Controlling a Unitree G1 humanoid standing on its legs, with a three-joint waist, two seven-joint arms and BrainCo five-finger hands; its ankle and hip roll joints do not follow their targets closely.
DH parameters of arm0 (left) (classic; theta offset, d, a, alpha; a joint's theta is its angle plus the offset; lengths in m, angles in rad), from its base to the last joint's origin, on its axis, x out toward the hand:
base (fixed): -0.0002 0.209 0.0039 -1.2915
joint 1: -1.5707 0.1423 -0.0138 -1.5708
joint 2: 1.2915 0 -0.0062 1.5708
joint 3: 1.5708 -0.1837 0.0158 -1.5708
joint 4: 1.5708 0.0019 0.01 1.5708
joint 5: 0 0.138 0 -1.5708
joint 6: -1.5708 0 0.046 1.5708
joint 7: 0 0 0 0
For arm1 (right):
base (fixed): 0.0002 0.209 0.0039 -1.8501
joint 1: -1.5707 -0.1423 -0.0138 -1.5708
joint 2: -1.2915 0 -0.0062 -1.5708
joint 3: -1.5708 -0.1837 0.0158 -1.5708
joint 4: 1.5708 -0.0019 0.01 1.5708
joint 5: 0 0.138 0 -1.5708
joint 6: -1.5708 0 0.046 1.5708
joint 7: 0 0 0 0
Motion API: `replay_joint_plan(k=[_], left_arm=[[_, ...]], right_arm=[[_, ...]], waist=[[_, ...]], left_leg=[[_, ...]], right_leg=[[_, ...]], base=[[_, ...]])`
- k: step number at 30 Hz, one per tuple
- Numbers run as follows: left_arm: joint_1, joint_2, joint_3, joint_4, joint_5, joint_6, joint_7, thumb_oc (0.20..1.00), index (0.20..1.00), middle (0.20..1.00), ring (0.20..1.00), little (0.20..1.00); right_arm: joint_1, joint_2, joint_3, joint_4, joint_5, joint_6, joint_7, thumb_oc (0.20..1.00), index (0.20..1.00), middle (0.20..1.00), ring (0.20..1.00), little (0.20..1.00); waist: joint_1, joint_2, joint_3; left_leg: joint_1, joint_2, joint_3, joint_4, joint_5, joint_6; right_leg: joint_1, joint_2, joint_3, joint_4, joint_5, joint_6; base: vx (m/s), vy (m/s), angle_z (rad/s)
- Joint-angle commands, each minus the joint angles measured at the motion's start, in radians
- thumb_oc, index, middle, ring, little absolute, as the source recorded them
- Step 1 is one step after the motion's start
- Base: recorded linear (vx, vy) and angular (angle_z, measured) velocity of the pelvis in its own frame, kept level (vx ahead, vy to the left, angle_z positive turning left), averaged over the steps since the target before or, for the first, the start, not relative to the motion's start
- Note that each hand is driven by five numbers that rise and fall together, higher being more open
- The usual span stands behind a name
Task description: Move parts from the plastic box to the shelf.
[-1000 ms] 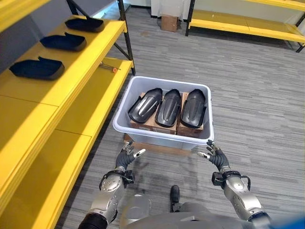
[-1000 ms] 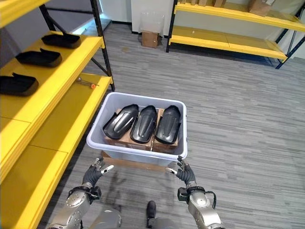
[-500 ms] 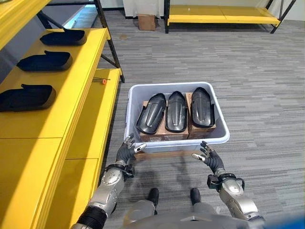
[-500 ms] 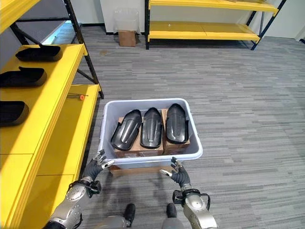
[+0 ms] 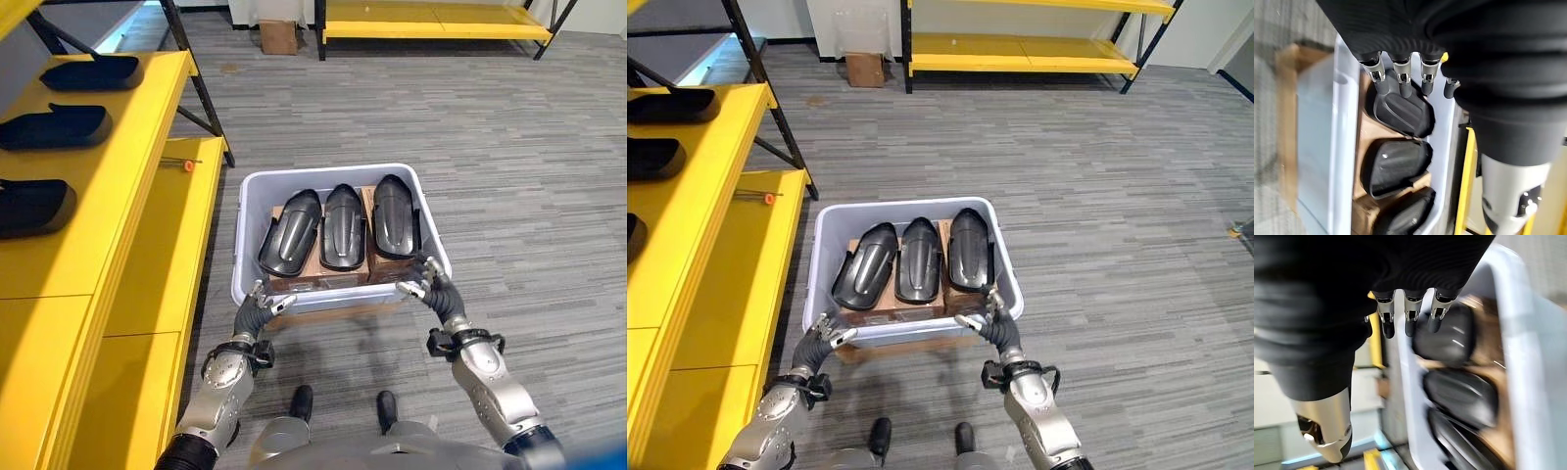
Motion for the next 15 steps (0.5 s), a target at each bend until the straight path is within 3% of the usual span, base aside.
replay_joint_plan(k=[1, 7, 15], left_arm=[[-0.051, 0.007, 0.029, -0.06, -0.038, -0.089, 0.03, 1.0, 1.0, 1.0, 1.0, 1.0], [-0.085, 0.024, 0.02, -0.154, -0.067, -0.13, 0.048, 1.0, 1.0, 1.0, 1.0, 1.0], [-0.134, 0.041, 0.01, -0.262, -0.126, -0.169, 0.059, 1.0, 1.0, 1.0, 1.0, 1.0]], right_arm=[[-0.106, -0.019, -0.016, -0.097, -0.088, -0.107, -0.058, 1.0, 1.0, 1.0, 1.0, 1.0], [-0.327, -0.025, 0.021, -0.084, -0.188, -0.117, -0.143, 1.0, 1.0, 1.0, 1.0, 1.0], [-0.576, -0.018, 0.049, 0.098, -0.172, -0.086, -0.231, 1.0, 1.0, 1.0, 1.0, 1.0]], waist=[[0.017, 0.024, -0.005], [0.039, 0.042, 0.034], [0.083, 0.057, 0.096]], left_leg=[[-0.05, 0.068, -0.014, 0.03, -0.006, -0.017], [-0.085, 0.069, -0.028, 0.018, 0.017, -0.029], [-0.164, 0.055, -0.05, 0.03, 0.042, -0.032]], right_leg=[[-0.019, -0.031, -0.012, 0.052, -0.02, 0.041], [-0.053, -0.026, -0.024, 0.049, -0.016, 0.035], [-0.122, -0.031, -0.034, 0.06, 0.004, 0.034]], base=[[-0.01, -0.021, -0.04], [-0.05, -0.022, 0.05], [-0.08, -0.018, 0.11]])
